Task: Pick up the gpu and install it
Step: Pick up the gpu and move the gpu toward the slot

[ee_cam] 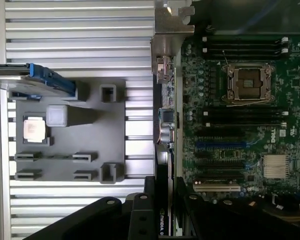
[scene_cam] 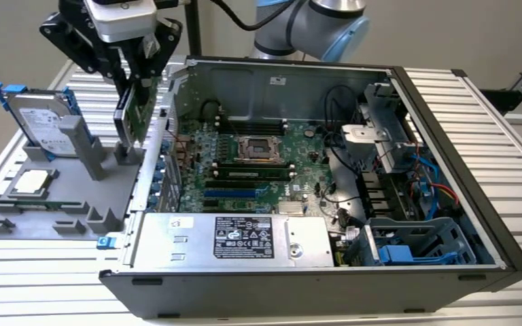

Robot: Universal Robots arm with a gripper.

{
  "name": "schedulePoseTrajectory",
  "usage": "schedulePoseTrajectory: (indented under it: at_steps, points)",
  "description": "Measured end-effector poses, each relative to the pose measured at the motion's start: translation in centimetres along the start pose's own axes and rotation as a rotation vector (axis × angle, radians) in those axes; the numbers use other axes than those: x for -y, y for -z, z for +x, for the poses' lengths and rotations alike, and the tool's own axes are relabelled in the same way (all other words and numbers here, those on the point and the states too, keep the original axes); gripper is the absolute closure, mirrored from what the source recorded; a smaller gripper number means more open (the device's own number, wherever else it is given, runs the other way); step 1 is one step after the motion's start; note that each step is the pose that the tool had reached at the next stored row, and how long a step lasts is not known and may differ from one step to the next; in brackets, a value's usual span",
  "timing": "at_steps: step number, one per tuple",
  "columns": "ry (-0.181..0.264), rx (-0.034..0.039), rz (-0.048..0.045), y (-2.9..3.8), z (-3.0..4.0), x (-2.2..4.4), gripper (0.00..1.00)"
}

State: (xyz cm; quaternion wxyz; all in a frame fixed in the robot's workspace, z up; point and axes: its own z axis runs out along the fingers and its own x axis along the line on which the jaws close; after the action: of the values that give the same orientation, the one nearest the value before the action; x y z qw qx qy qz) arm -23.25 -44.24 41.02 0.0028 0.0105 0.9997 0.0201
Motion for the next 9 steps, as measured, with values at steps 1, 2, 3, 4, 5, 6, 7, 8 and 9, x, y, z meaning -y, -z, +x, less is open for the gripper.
schedulePoseTrajectory:
  at_steps: [1, 2, 3, 4, 5, 6, 7, 8, 9]
  points:
    - [0.002, -0.0001, 0.0000, 0.00, -0.24, 0.00, 1.00]
    - [0.005, -0.0002, -0.0001, -0.01, -0.48, -0.01, 1.00]
    - [0.007, -0.0003, -0.0001, -0.01, -0.71, -0.01, 1.00]
    - [0.009, -0.0003, -0.0001, -0.01, -0.94, -0.02, 1.00]
    - [0.011, -0.0004, -0.0001, -0.01, -1.19, -0.03, 1.00]
    - [0.013, -0.0005, -0.0001, -0.01, -1.43, -0.03, 1.00]
    - [0.015, -0.0006, -0.0001, -0.01, -1.70, -0.04, 1.00]
    - [0.018, -0.0007, -0.0001, -0.02, -1.97, -0.04, 1.00]
    - [0.020, -0.0008, -0.0002, -0.02, -2.25, -0.05, 1.00]
